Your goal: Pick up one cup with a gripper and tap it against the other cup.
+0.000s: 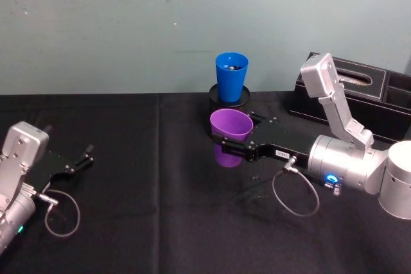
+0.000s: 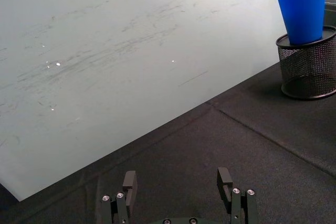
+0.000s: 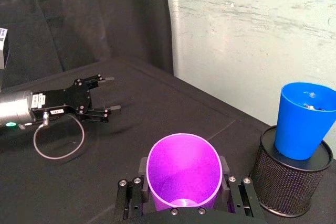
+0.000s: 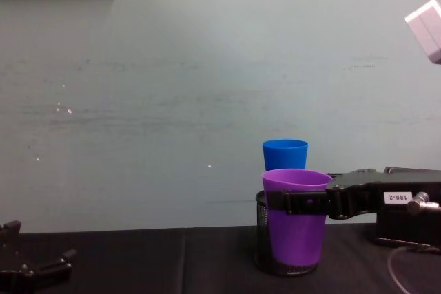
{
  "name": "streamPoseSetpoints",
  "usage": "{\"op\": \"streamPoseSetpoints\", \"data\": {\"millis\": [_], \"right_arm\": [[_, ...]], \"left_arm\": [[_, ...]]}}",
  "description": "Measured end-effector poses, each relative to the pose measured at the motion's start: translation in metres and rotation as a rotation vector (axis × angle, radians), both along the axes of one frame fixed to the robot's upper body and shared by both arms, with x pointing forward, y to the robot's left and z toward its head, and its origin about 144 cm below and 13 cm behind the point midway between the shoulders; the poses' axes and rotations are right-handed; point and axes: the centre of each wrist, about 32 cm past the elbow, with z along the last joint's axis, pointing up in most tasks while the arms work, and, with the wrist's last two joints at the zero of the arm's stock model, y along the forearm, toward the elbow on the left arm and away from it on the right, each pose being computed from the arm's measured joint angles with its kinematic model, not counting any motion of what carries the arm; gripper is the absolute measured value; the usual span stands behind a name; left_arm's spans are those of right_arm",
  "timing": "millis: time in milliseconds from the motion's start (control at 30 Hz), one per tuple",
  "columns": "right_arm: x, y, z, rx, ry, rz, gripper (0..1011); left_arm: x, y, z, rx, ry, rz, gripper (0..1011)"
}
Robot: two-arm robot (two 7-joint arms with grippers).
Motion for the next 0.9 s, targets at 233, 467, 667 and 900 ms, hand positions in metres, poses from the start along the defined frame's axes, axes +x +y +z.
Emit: {"op": "streamPoseSetpoints", "data": {"millis": [233, 467, 667, 900], "right_arm": [[0.000, 0.000, 0.000, 0.000, 0.000, 0.000, 734], [0.000, 0.000, 0.000, 0.000, 0.000, 0.000, 734], [-0.001, -0.003, -0.002, -0.005, -0.012, 0.008, 734], [-0.005, -0.011, -0.009, -0.018, -0.019, 0.028, 733]], "left_arm": [[0.000, 0.000, 0.000, 0.000, 0.000, 0.000, 1000], [0.000, 0.000, 0.000, 0.000, 0.000, 0.000, 1000], [0.000, 0.000, 0.000, 0.000, 0.000, 0.000, 1000], [0.000, 0.000, 0.000, 0.000, 0.000, 0.000, 1000]]}}
